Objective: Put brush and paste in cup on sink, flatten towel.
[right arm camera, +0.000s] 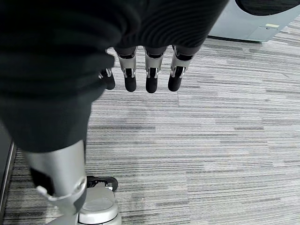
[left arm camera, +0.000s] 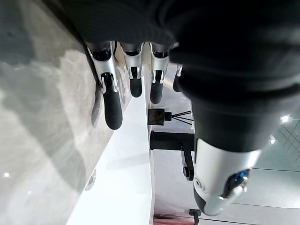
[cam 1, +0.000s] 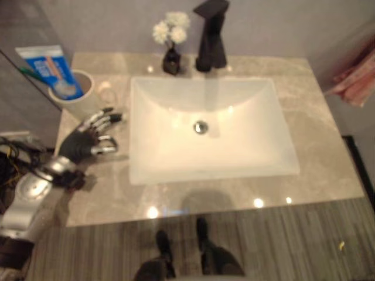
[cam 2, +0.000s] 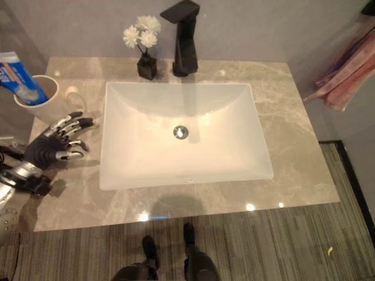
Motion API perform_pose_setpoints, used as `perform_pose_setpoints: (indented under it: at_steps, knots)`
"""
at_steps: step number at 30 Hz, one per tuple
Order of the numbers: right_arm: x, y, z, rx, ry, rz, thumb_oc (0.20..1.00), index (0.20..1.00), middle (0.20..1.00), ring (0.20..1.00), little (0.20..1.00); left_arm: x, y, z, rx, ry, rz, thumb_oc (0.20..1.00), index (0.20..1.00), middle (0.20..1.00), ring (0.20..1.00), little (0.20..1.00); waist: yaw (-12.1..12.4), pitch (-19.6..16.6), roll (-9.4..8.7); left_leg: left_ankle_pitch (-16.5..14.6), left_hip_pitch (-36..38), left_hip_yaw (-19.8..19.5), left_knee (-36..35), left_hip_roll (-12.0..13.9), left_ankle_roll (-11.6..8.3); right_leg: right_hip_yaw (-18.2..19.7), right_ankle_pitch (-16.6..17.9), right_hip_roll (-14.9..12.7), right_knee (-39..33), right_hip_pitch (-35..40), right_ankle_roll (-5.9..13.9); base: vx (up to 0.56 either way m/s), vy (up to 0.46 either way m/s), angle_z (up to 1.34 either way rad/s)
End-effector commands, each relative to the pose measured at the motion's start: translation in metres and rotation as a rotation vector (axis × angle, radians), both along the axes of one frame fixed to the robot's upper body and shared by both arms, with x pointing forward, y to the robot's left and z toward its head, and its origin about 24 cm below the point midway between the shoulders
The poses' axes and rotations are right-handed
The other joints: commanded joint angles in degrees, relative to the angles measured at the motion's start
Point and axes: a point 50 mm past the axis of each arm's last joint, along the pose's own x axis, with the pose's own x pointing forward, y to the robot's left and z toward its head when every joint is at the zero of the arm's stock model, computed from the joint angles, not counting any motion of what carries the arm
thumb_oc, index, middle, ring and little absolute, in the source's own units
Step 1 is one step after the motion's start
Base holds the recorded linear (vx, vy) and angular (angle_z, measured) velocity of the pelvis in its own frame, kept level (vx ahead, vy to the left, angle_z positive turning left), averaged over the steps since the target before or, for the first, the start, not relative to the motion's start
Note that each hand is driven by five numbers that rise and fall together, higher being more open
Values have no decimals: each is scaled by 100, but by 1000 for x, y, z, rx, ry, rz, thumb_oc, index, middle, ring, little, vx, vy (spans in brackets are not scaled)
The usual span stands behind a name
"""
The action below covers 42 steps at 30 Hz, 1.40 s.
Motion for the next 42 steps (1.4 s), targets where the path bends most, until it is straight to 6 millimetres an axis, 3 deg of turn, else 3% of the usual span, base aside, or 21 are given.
perform_pose_setpoints:
  at_steps: [1, 11, 16, 20, 29, 37, 42]
  knots:
    - [1, -16, 6, -48, 6, 0, 1000, 1000, 1000, 1000, 1000, 6, 9, 14, 55, -59, 51, 1000, 1000, 1000, 1000, 1000, -210, -101, 139, -820, -322, -283, 641, 6, 279, -129, -311, -10, -5, 205, 194, 34, -10, 3]
    - [3, -22, 8, -74, 1, -7, 1000, 1000, 1000, 1000, 1000, 12, -4, 21, 91, -73, -11, 1000, 1000, 1000, 1000, 1000, -230, -57, 272, -646, -279, -373, 332, -24, 233, -163, -349, 6, -6, 116, 175, 39, -16, 4]
    - [3, -25, 9, -82, 16, 11, 1000, 1000, 1000, 1000, 1000, 3, -26, 10, 118, 16, -184, 1000, 1000, 1000, 1000, 1000, -231, -237, 343, -702, 24, -369, 273, -11, 214, -126, -488, 18, -6, 361, 127, 31, -37, 1]
    - [3, -23, 8, -76, 32, 35, 1000, 1000, 1000, 1000, 1000, -3, -29, 2, 122, 60, -226, 1000, 1000, 1000, 1000, 1000, -217, -364, 378, -721, 167, -381, 246, -8, 208, -132, -543, 19, -6, 502, 95, -1, -27, 3]
    - [7, -27, 9, -92, 43, 60, 1000, 1000, 1000, 1000, 1000, -16, -17, -9, 113, 122, -194, 1000, 1000, 1000, 1000, 1000, -118, -484, 389, -633, 290, -501, 113, -31, 180, -303, -621, 17, -6, 628, 61, -52, -13, 3]
    - [-7, -29, 9, -110, 98, 39, 1000, 1000, 1000, 1000, 1000, -18, -1, -6, 121, 99, -96, 1000, 1000, 1000, 1000, 1000, -47, -414, 311, -507, 136, -774, 70, -94, 164, -611, -587, -28, -6, 619, 57, -62, 20, 27]
    - [-2, -26, 7, -107, 80, 41, 1000, 1000, 1000, 1000, 1000, -15, 11, -1, 115, 54, -2, 1000, 1000, 1000, 1000, 1000, -11, -311, 270, -436, -14, -882, 70, -139, 169, -728, -539, -70, -6, 533, 74, -40, 52, 19]
